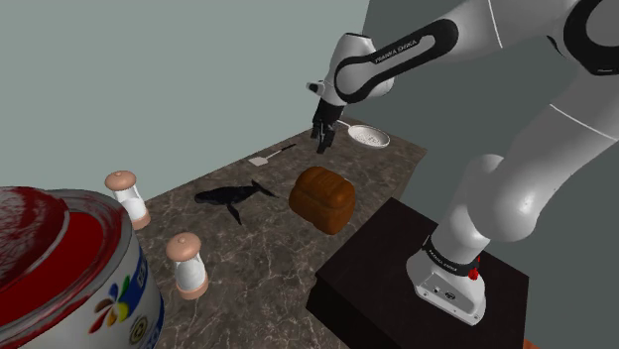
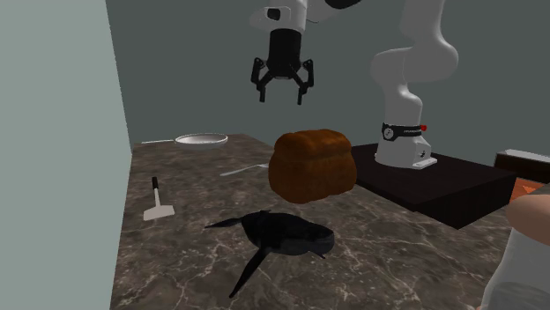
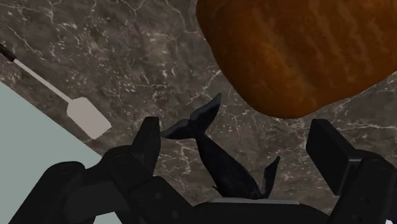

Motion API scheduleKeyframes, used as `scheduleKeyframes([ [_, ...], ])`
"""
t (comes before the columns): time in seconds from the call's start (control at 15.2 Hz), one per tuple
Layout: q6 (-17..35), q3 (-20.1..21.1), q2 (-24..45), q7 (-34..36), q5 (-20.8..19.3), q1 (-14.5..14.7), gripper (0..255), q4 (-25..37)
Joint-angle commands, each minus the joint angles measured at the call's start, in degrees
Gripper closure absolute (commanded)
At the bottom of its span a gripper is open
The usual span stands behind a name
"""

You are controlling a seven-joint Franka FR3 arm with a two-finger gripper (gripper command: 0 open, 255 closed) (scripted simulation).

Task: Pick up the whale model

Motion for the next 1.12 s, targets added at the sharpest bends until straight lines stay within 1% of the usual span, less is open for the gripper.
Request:
scheduleKeyframes([
  [0.0,3.19,-0.81,4.88,-6.09,3.61,1.93,0,2.09],
  [0.2,6.47,-0.93,11.28,-15.28,9.74,3.95,0,5.3],
  [0.4,8.68,0.39,17.41,-24.51,16.09,4.74,0,9.03],
  [0.59,10.1,2.93,23.14,-33.03,21.59,4.43,0,13.13],
  [0.73,10.77,5.02,26.73,-38.12,24.5,3.86,0,15.97],
  [0.86,11.28,7.17,30.15,-42.76,26.81,3.25,0,18.88],
  [1.06,11.87,10.42,35.02,-48.93,29.21,2.38,0,23.27],
])
